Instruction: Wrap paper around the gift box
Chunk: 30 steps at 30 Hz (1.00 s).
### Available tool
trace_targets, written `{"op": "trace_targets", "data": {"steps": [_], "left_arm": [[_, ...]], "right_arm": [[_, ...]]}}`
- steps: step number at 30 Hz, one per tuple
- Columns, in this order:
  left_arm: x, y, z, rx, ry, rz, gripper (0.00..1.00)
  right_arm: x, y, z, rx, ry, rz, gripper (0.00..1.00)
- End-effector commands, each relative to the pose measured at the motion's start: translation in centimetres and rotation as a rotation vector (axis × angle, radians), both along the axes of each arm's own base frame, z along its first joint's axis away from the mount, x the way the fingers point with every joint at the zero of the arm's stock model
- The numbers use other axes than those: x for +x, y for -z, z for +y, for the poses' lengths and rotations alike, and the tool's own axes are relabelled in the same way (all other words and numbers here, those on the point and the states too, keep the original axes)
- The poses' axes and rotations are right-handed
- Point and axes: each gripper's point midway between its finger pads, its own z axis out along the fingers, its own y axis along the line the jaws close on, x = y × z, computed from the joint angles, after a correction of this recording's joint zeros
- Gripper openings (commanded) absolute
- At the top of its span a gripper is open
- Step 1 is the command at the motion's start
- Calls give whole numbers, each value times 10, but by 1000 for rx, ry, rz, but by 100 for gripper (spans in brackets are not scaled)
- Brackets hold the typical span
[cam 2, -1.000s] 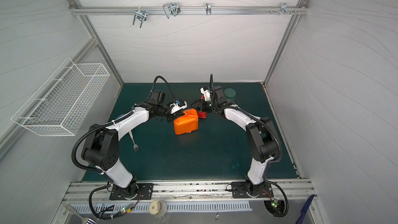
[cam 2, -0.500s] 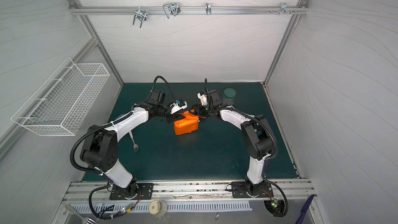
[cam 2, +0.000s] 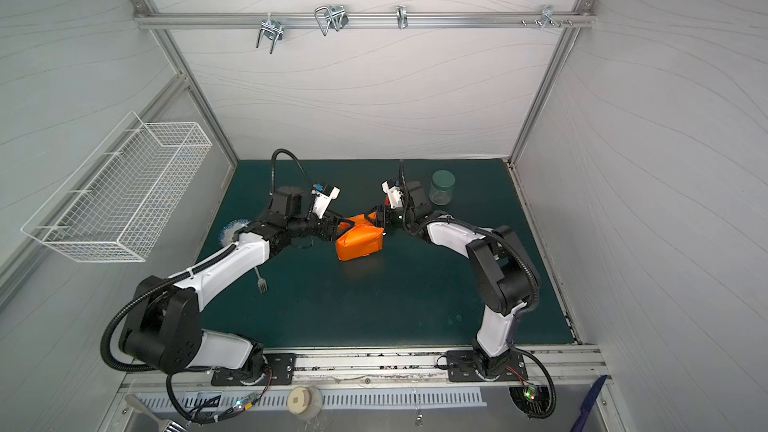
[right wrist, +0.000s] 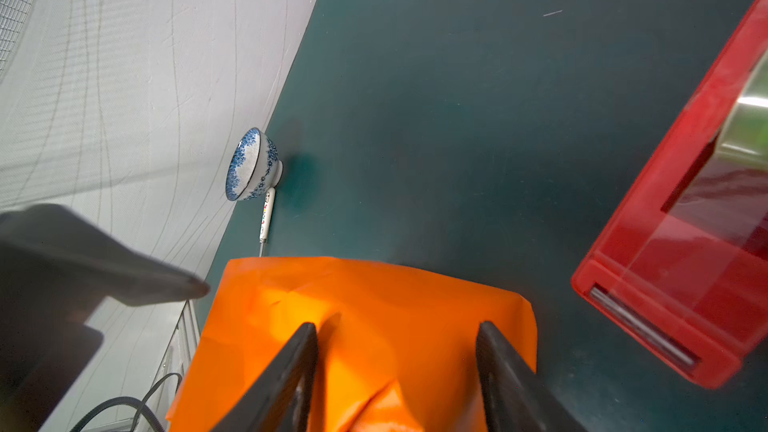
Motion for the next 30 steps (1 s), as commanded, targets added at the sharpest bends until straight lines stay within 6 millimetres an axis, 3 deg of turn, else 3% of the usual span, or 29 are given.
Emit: {"op": "trace_targets", "data": {"steps": [1, 7, 12, 19, 22, 26, 30], "left_arm": [[27, -28, 14, -214, -264, 58, 77], [38, -10, 8, -273, -292, 154, 87], [46, 11, 7, -201, -308, 193, 91], [29, 41, -3, -126, -250, 240, 91], [18, 57, 2, -92, -245, 263, 90], [6, 77, 9, -45, -246, 289, 89], [0, 88, 10, -38, -243, 309, 88]], "right_arm": [[-24, 48, -10, -107, -8, 129, 61], [-25, 53, -9, -107, -12, 137, 61], [-25, 54, -9, -107, -13, 137, 61], [-24, 54, -9, -106, -14, 137, 60], [-23, 43, -8, -83, -14, 133, 61], [-17, 14, -7, -10, -12, 133, 63], [-17, -9, -3, 33, -21, 137, 67]]}}
